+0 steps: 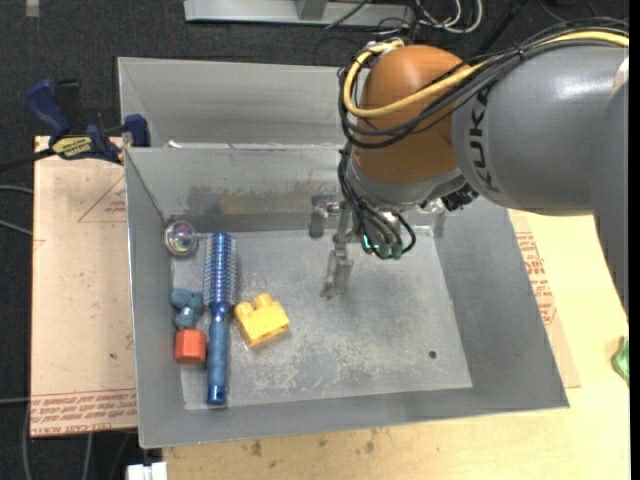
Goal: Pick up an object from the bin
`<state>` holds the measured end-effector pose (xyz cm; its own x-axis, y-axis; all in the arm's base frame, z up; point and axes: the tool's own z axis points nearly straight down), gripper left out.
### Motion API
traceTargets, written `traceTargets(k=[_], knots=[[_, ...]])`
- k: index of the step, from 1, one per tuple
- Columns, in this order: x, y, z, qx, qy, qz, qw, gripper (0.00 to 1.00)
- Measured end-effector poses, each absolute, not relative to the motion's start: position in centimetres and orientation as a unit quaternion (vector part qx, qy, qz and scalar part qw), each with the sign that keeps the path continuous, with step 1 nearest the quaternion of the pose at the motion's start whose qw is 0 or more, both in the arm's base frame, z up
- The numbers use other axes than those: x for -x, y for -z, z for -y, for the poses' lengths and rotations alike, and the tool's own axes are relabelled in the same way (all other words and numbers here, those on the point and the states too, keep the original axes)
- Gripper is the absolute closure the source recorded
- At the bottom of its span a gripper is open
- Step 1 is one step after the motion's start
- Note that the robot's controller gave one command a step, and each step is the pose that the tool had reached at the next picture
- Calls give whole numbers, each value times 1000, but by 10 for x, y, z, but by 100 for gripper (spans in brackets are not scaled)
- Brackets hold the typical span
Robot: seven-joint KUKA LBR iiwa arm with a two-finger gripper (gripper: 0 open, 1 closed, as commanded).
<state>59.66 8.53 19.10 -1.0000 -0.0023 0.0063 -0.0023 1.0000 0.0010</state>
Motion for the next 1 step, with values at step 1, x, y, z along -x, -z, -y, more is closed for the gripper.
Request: traceTargets(k=[1], knots=[[-525, -144, -160, -78, 1, 997, 3, 0]])
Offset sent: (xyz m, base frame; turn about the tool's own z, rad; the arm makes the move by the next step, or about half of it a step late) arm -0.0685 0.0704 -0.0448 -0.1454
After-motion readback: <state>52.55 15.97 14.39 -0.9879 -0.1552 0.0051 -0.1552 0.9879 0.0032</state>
